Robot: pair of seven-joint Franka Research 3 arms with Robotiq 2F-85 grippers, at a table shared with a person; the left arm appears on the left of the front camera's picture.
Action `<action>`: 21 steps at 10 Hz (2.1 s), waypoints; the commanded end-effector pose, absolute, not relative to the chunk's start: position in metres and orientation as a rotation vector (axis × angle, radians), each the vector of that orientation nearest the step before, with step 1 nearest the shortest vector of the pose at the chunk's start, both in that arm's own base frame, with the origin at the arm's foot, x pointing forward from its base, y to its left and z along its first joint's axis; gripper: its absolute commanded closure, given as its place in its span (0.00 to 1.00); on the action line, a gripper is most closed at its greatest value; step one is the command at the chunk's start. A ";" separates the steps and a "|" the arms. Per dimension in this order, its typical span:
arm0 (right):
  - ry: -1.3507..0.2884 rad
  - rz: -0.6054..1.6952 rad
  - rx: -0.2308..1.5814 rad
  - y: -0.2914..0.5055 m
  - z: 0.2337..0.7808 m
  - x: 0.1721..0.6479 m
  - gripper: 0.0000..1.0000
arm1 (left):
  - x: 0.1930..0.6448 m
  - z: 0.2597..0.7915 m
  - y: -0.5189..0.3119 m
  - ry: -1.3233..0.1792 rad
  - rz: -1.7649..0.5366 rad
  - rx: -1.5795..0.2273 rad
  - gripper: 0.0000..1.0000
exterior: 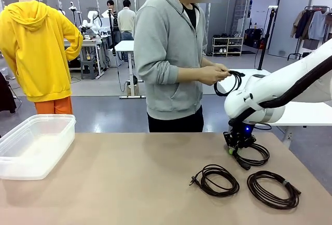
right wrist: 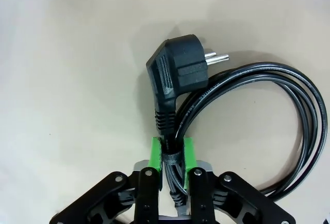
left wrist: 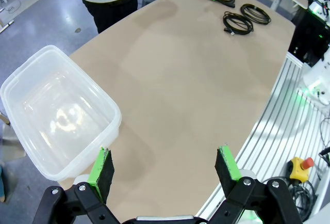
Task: Organize and store the cables.
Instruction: Place the Power Cable into the Organizing box.
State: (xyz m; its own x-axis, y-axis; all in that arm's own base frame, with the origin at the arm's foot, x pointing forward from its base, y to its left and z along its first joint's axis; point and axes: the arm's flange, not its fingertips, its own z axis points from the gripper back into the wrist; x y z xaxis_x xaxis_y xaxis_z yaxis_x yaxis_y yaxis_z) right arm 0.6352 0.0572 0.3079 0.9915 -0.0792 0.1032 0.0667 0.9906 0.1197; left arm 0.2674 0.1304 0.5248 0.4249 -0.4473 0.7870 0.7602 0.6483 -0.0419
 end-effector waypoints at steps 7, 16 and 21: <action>-0.183 -0.079 0.063 0.074 0.374 0.626 1.00 | 0.267 0.526 0.131 -0.839 -0.803 -0.442 0.00; -0.267 -0.017 0.028 0.098 0.395 0.620 0.81 | 0.267 0.526 0.131 -0.839 -0.803 -0.442 0.00; -0.161 0.075 -0.098 0.256 0.451 0.627 0.81 | 0.267 0.526 0.131 -0.839 -0.803 -0.442 0.00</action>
State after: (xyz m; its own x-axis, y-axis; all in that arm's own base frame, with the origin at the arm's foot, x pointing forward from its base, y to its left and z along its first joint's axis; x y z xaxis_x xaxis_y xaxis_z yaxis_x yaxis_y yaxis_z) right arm 0.6066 0.2352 0.4580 0.9739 0.1214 0.1917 -0.1087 0.9912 -0.0758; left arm 0.2674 0.1301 0.5249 0.4249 -0.4486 0.7863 0.7603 0.6482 -0.0410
